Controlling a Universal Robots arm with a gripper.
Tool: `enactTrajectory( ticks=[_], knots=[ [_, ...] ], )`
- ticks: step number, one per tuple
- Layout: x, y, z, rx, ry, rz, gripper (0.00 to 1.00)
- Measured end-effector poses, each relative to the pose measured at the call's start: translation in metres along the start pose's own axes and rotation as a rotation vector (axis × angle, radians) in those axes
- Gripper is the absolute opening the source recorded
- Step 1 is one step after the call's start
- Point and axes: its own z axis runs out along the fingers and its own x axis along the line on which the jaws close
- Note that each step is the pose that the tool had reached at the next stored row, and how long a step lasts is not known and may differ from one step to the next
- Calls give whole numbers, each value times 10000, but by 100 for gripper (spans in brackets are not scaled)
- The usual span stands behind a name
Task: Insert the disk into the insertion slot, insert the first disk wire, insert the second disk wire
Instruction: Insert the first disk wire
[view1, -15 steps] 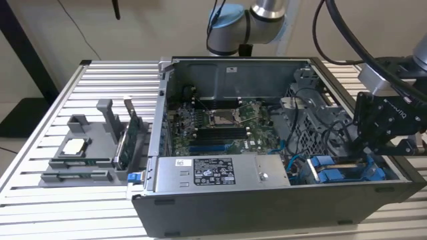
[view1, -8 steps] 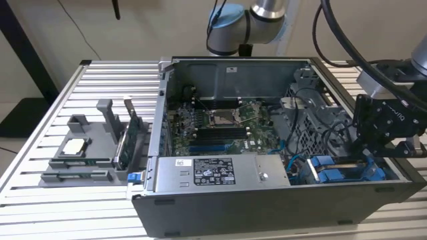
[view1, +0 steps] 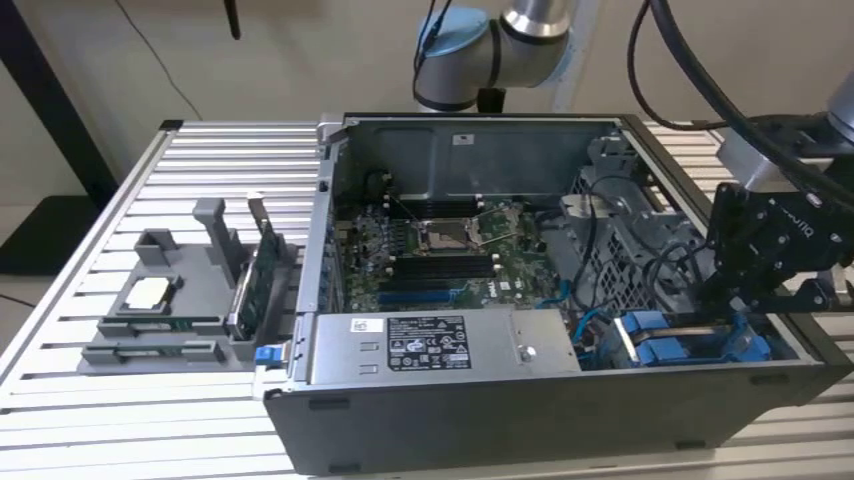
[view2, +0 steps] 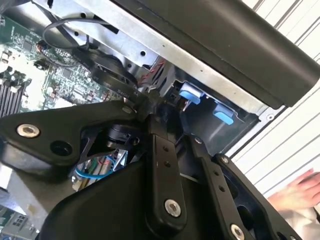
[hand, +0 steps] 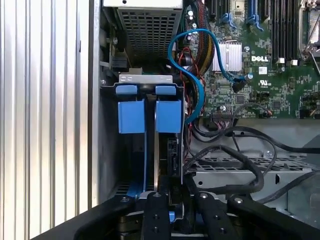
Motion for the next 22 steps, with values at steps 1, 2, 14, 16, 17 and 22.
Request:
enactTrajectory(
  ticks=[1,2,14,16,17,22],
  knots=[
    [-1,2,-20,0,-5,1,27],
    [-1,5,-47,0,-5,1,27],
    [-21,42,-532,-1,-2,2,27],
    [-21,43,-546,0,-3,3,27],
    [-21,43,-546,-1,-4,3,27],
    [-22,43,-549,-1,-2,3,27]
  ],
)
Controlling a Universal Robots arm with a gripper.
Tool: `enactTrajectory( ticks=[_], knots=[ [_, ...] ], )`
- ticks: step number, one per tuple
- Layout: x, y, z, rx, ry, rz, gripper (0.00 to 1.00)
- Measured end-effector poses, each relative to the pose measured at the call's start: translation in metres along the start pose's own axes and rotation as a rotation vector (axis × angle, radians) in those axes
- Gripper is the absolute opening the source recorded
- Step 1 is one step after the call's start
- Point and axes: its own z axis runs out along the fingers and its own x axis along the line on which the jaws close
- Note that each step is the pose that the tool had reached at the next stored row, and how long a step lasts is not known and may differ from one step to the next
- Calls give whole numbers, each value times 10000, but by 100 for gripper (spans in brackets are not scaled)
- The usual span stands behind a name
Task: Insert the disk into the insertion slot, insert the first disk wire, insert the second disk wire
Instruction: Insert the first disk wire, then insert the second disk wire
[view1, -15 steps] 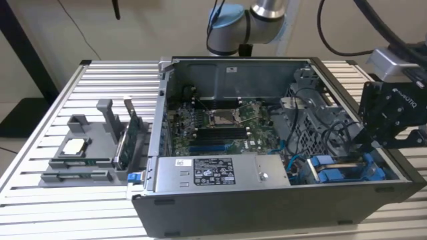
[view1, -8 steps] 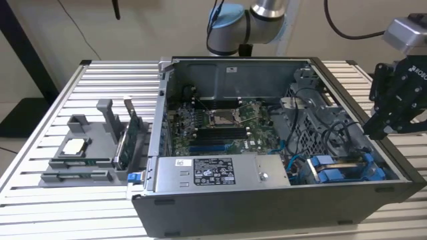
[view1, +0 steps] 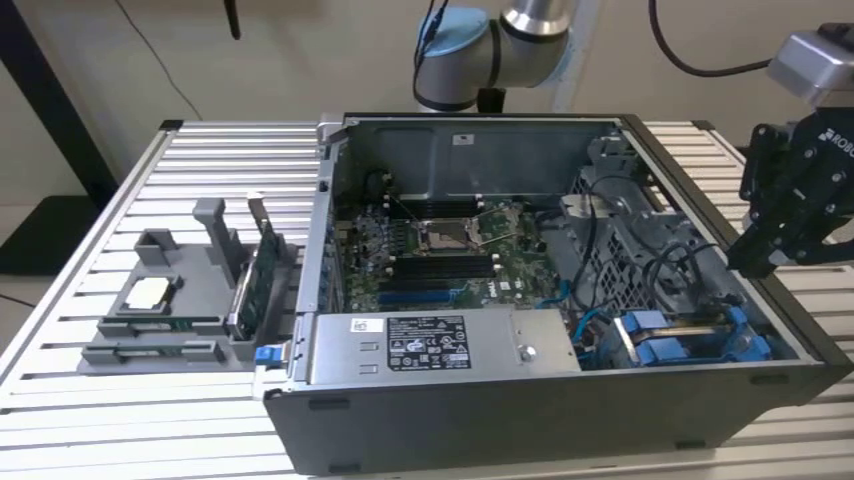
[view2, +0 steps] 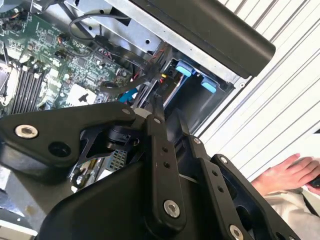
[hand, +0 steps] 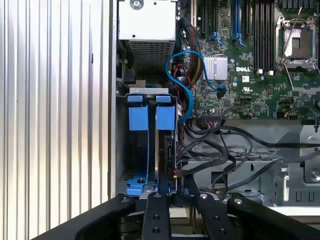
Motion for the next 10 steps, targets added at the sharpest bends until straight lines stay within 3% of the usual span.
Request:
enactTrajectory(
  ticks=[10],
  knots=[
    [-1,-43,-4,-1,1,0,27]
  ],
)
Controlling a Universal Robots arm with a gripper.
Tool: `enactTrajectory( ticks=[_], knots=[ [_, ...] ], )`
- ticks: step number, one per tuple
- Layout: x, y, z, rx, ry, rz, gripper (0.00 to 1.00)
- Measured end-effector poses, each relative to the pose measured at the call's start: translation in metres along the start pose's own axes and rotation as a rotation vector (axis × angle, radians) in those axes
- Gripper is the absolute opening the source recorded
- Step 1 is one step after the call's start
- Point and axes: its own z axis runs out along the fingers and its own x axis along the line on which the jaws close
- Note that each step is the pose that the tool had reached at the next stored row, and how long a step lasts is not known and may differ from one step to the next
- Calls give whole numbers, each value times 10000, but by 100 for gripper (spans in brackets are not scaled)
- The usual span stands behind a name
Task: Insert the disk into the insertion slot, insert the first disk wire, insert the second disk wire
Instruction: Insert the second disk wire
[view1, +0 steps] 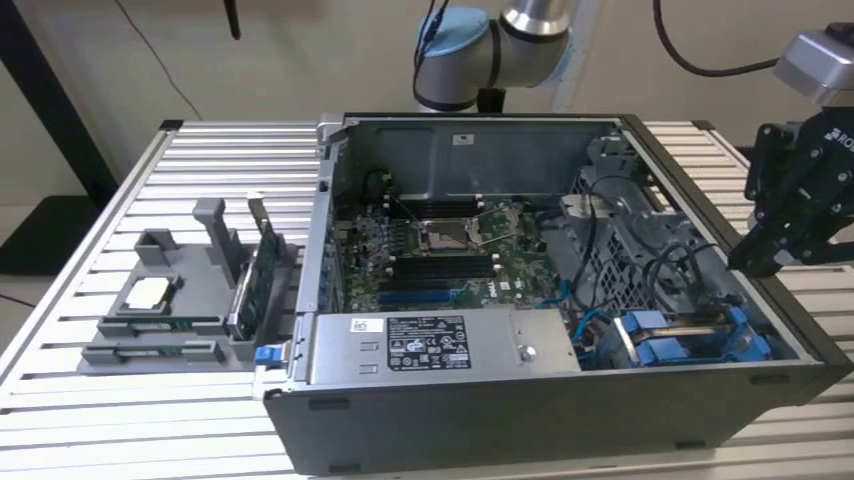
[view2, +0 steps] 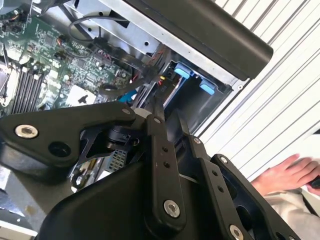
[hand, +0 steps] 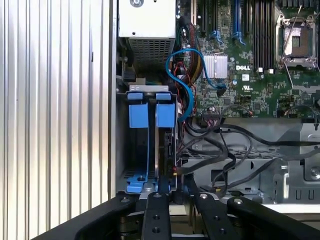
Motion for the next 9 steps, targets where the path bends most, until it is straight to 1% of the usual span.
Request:
enactTrajectory(
  ticks=[4,9],
  knots=[
    [-2,-40,-2,-1,-1,0,27],
    [-24,-71,1,-1,0,0,27]
  ],
)
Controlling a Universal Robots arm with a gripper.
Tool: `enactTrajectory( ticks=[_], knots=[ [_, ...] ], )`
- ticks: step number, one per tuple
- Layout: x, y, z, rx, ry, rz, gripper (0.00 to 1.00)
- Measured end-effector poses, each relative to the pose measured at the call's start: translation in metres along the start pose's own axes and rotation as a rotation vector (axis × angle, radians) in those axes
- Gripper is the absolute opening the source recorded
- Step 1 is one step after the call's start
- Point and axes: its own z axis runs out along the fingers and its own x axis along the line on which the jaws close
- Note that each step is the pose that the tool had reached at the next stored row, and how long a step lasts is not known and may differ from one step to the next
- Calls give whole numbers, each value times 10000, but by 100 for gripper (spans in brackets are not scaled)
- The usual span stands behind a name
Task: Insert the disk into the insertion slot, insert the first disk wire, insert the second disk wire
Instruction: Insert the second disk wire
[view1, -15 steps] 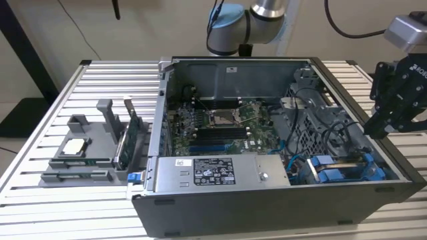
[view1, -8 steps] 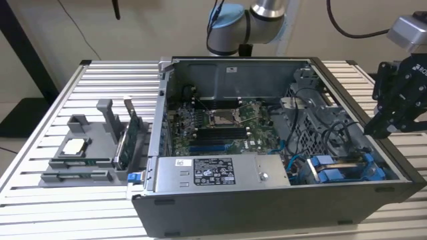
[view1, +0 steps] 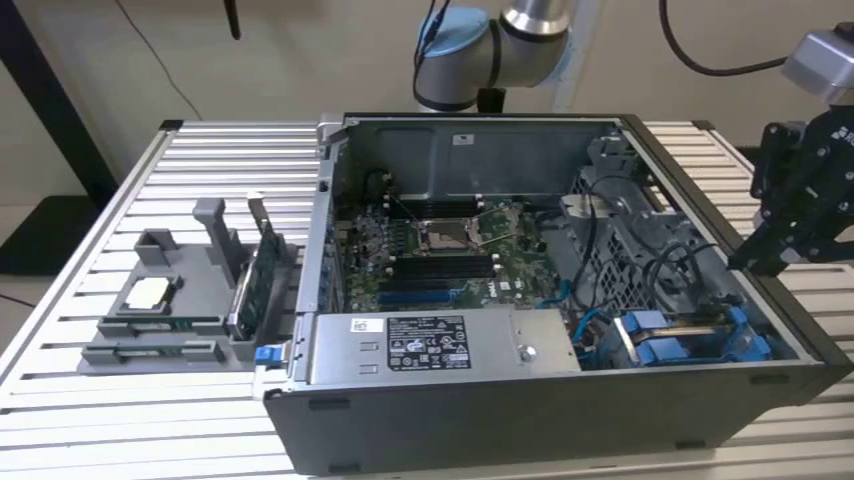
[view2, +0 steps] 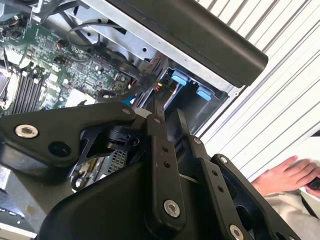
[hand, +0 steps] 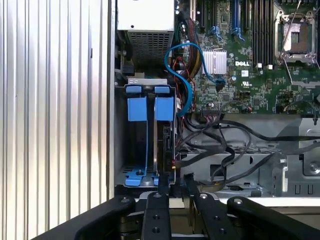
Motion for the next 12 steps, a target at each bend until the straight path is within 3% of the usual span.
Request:
enactTrajectory(
  ticks=[12],
  knots=[
    [-95,-47,27,0,-1,0,27]
  ],
)
